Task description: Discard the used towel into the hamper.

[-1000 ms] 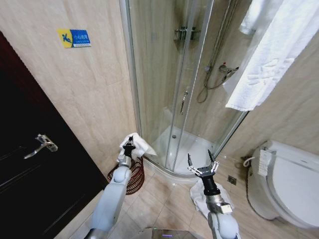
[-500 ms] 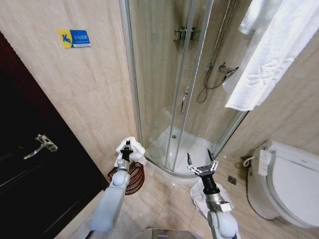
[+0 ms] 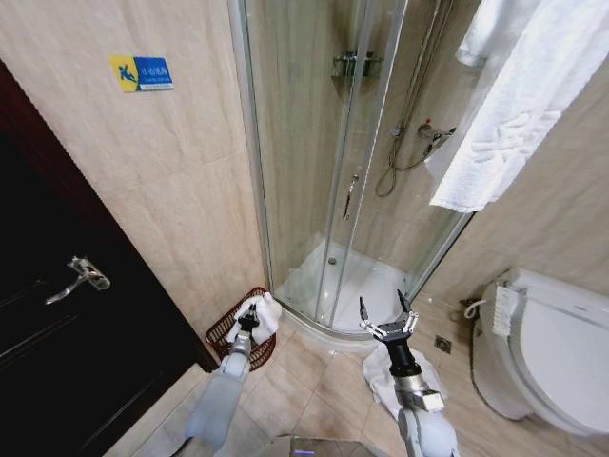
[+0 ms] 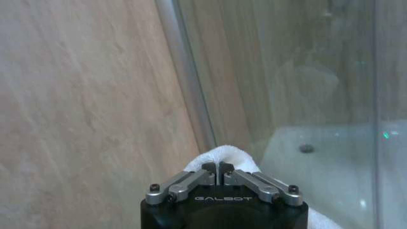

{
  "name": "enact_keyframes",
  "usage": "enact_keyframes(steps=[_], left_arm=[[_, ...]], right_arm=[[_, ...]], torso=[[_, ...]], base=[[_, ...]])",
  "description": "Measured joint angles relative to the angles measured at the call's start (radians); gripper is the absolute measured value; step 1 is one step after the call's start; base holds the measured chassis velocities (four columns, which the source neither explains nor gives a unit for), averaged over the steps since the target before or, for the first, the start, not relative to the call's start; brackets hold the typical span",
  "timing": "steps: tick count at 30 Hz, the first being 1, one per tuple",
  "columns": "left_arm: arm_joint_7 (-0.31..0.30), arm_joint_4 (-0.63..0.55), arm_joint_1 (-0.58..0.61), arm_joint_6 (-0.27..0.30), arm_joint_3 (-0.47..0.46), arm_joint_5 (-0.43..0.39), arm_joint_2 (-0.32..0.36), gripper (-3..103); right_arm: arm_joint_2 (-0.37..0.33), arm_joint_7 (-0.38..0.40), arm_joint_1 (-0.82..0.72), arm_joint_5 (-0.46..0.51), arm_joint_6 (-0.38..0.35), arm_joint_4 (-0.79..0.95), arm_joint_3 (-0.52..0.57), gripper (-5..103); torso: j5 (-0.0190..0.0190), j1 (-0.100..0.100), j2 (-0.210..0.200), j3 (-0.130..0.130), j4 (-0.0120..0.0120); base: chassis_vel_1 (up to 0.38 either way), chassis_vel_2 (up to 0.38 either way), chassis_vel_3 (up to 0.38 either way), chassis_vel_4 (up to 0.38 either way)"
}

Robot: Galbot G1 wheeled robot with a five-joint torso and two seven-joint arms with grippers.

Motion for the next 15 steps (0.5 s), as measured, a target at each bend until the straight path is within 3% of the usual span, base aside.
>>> enact_keyframes(steps=[7,10,14,15], left_arm=[[-0.015,0.202,-0.105,-0.010,0.007,0.035,-0.005,2],[-0.055,0.286,-0.152,-0.007,0.010,0.041,-0.012,2],[-0.176,0.377,-0.237,0.033,0.020,-0.033,-0.033,2],[-0.176,0.377,-0.237,0.033,0.020,-0.033,-0.033,2]], right_arm=[[0.000,-0.001,-0.001,0.000,0.007,-0.013,0.003,100],[0.000,-0.001,0.001,0.000,0.008,-0.017,0.002,100],[0.000,-0.006,0.006,-0.002,0.008,-0.018,0.001,100],[0.000,-0.006,0.006,-0.002,0.008,-0.018,0.001,100]], torso=[[0.0002,0.000,0.000,0.000,0.0002],[0.0001,0.000,0.000,0.000,0.0001],[0.0002,0.000,0.000,0.000,0.0000],[0.0002,0.000,0.000,0.000,0.0000]], base=[[0.000,0.000,0.000,0.000],[0.000,0.000,0.000,0.000],[0.000,0.000,0.000,0.000],[0.000,0.000,0.000,0.000]])
